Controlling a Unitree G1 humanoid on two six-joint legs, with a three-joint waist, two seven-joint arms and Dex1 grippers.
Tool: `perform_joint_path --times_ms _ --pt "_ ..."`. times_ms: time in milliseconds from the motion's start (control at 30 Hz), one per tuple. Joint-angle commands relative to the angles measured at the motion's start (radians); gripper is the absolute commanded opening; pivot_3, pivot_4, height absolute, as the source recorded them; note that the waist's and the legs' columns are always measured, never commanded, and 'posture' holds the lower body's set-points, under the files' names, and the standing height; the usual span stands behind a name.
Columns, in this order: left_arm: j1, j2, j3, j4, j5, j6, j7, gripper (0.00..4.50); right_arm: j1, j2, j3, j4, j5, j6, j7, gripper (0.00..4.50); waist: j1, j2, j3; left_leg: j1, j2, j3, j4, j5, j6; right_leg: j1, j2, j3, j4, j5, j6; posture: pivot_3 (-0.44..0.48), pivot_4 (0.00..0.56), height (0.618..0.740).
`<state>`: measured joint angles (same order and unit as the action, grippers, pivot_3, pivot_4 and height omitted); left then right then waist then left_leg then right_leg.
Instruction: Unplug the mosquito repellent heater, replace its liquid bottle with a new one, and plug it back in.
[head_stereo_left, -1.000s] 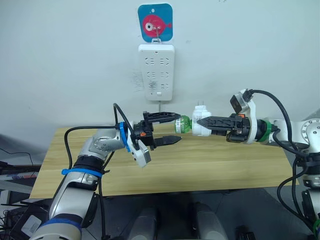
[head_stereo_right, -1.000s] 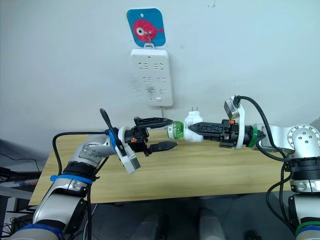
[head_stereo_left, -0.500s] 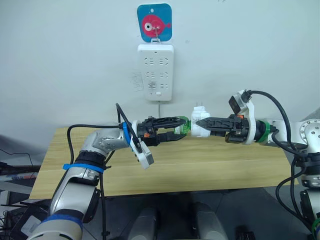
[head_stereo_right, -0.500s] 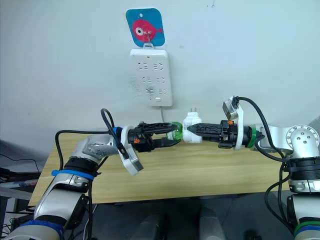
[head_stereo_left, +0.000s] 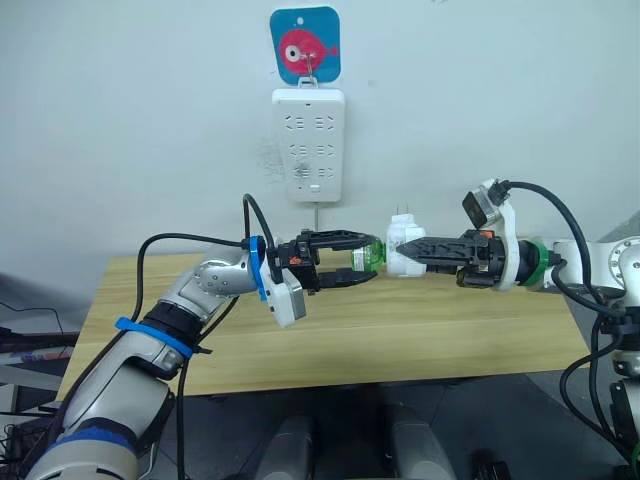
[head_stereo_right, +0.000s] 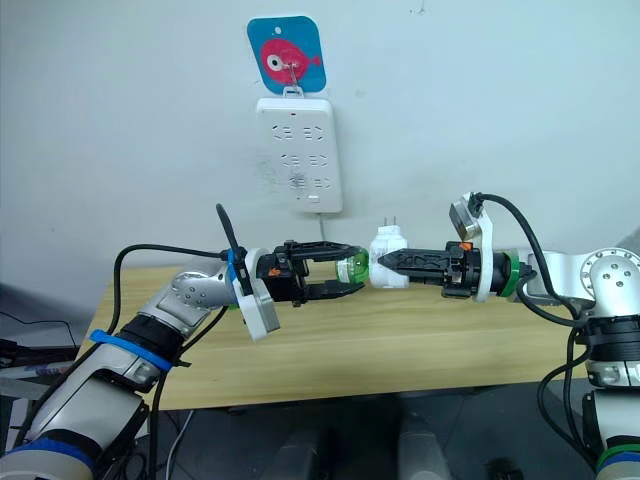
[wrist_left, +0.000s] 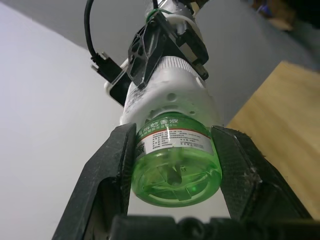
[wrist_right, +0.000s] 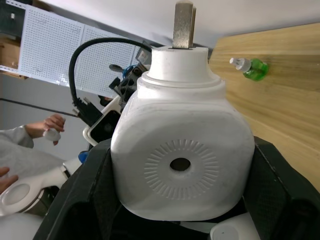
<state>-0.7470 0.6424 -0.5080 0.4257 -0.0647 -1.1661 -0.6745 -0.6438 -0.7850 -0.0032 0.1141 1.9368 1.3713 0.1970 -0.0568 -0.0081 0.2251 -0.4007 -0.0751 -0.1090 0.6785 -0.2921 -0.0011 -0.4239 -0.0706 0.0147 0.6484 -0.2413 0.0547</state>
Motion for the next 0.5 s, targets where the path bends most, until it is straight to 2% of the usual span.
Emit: perform_joint_path --times_ms 33,433,500 --pt "-0.001 -0.008 0.022 -0.003 -0.002 -0.026 -0.035 2.13 -0.004 0.003 0.004 -0.05 0.035 0.006 0.03 2.97 -0.001 0.0 0.0 0.0 0.0 0.0 0.0 0.0 0.0 0.0 0.0 0.0 0.0 0.0 0.0 -0.123 0.237 0.74" --pt "-0.009 -0.083 0.069 -0.002 0.019 -0.017 -0.062 2.13 -0.006 0.001 0.005 -0.054 0.035 -0.002 0.037 2.97 -0.001 0.0 0.0 0.0 0.0 0.001 0.0 0.0 0.0 0.0 0.0 0.0 0.0 0.0 0.0 -0.131 0.238 0.74" --pt "0.007 -0.079 0.045 -0.047 -0.081 0.059 -0.114 2.13 -0.005 -0.002 0.005 -0.056 0.035 -0.001 0.039 2.97 -0.001 0.0 0.0 0.0 0.0 0.001 0.0 0.0 0.0 0.0 0.0 0.0 0.0 0.0 0.0 -0.131 0.238 0.74"
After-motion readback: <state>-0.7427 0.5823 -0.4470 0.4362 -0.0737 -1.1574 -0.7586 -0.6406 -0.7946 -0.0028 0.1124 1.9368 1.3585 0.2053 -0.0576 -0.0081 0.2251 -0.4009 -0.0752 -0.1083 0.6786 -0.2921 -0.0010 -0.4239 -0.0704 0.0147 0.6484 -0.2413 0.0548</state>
